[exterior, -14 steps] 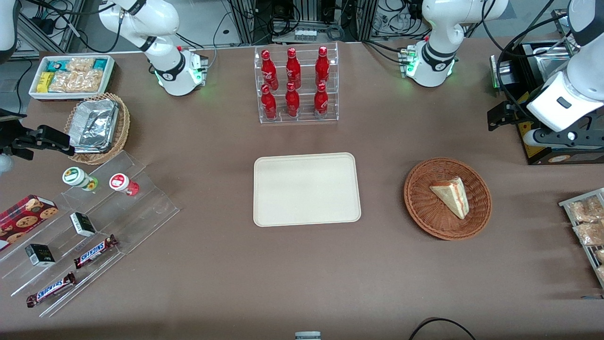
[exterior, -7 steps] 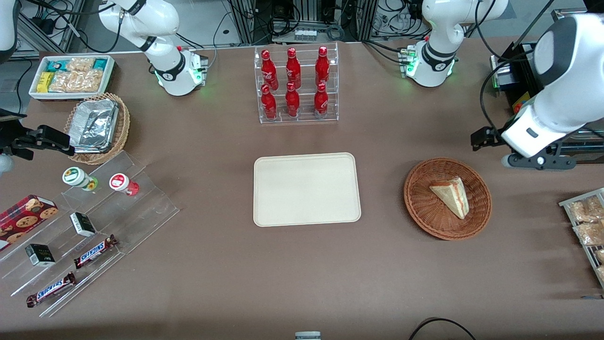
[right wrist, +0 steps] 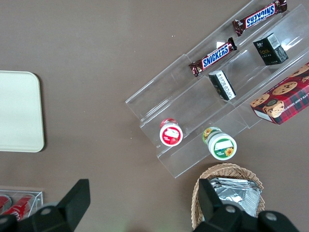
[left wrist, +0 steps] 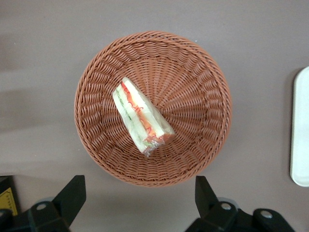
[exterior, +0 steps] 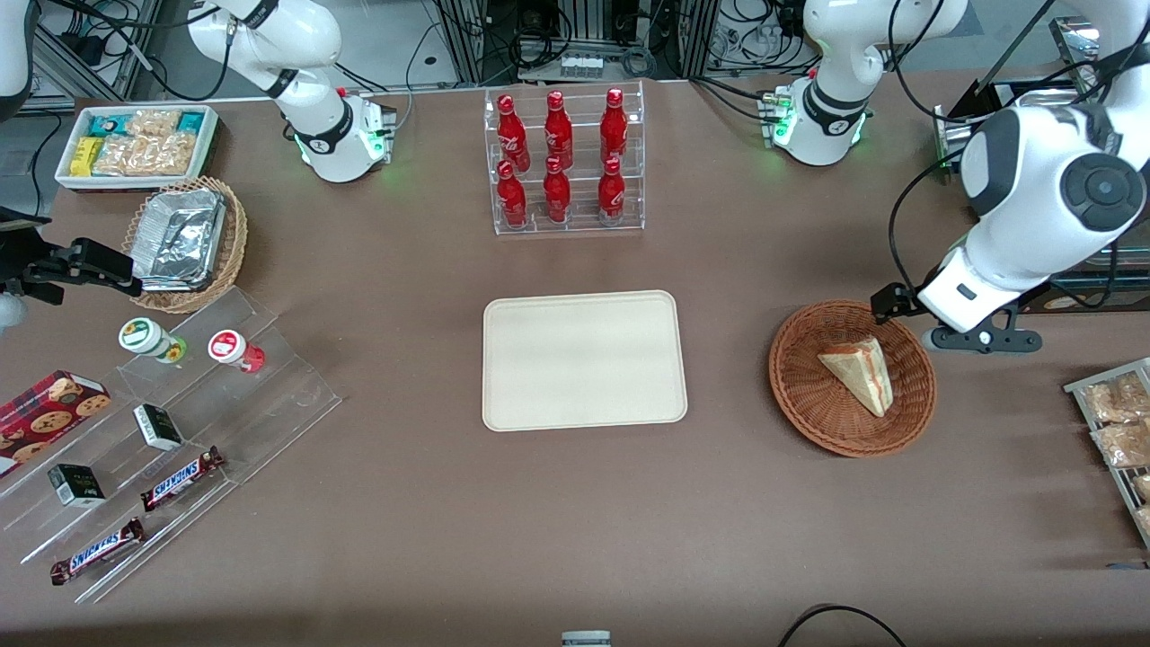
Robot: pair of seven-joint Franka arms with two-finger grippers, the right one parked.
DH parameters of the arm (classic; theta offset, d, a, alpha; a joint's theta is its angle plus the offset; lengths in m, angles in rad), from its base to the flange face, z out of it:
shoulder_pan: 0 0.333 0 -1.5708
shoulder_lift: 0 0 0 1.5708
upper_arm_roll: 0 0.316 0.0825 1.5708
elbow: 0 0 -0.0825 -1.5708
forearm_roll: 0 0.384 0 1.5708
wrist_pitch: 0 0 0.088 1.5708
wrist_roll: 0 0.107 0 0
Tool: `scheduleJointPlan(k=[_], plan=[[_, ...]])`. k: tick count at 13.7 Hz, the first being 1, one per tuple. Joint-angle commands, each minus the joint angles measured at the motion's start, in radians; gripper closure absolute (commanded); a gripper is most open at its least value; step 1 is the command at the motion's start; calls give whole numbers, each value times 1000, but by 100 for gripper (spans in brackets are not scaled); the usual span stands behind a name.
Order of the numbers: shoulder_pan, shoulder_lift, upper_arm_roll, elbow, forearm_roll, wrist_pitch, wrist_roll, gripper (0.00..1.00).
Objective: Place sandwich from basket to tray
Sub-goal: 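Move the left gripper over the wrapped sandwich in the wicker basket, then lower the left gripper and close it on the sandwich's edge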
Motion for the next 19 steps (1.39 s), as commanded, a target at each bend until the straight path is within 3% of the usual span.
scheduleJointPlan(k=[1,4,10,19], plan=[[26,41,-1,-17,-4,66,-89,0],[37,95,1,-31,-2,149,-166,0],[27,151,-1,-53,7,229,-622,0],[24,190,-7,-131,9,366,-687,0]])
